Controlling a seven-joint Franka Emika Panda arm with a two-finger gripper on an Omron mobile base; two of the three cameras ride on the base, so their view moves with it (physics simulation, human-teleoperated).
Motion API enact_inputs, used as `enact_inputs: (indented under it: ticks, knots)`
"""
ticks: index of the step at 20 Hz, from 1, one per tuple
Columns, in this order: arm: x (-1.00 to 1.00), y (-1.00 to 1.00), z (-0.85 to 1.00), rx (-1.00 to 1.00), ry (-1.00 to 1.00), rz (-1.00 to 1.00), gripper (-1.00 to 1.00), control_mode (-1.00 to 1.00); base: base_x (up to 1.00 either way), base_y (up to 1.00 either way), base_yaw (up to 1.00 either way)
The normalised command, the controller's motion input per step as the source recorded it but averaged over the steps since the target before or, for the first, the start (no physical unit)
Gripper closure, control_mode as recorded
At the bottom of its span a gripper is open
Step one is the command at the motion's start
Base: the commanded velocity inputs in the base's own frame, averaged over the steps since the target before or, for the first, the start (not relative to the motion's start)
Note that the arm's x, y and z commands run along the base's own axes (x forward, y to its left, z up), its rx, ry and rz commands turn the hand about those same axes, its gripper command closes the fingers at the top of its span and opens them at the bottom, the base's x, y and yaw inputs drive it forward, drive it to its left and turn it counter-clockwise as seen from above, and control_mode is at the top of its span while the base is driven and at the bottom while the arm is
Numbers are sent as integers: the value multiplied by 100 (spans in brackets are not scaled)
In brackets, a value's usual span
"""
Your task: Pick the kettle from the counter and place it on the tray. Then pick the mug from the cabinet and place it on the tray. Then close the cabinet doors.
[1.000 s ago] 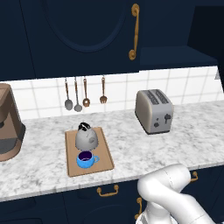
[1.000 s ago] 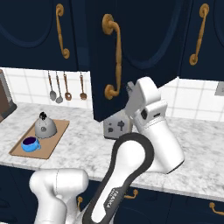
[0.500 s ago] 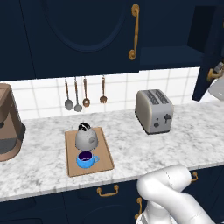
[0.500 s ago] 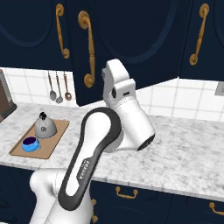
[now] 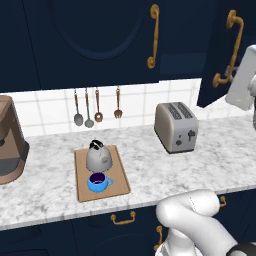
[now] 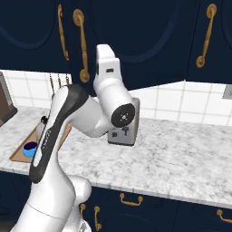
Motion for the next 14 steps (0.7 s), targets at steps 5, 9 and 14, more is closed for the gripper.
enact_inputs:
  ticks: [5,9,14]
  knots:
    - [67,38,-4,-1,12,-16,100,-100,0,0,0]
    - [72,58,-17,-3,7,-14,100,-100,0,0,0]
    - [73,53,-13,-2,12,-13,100,-100,0,0,0]
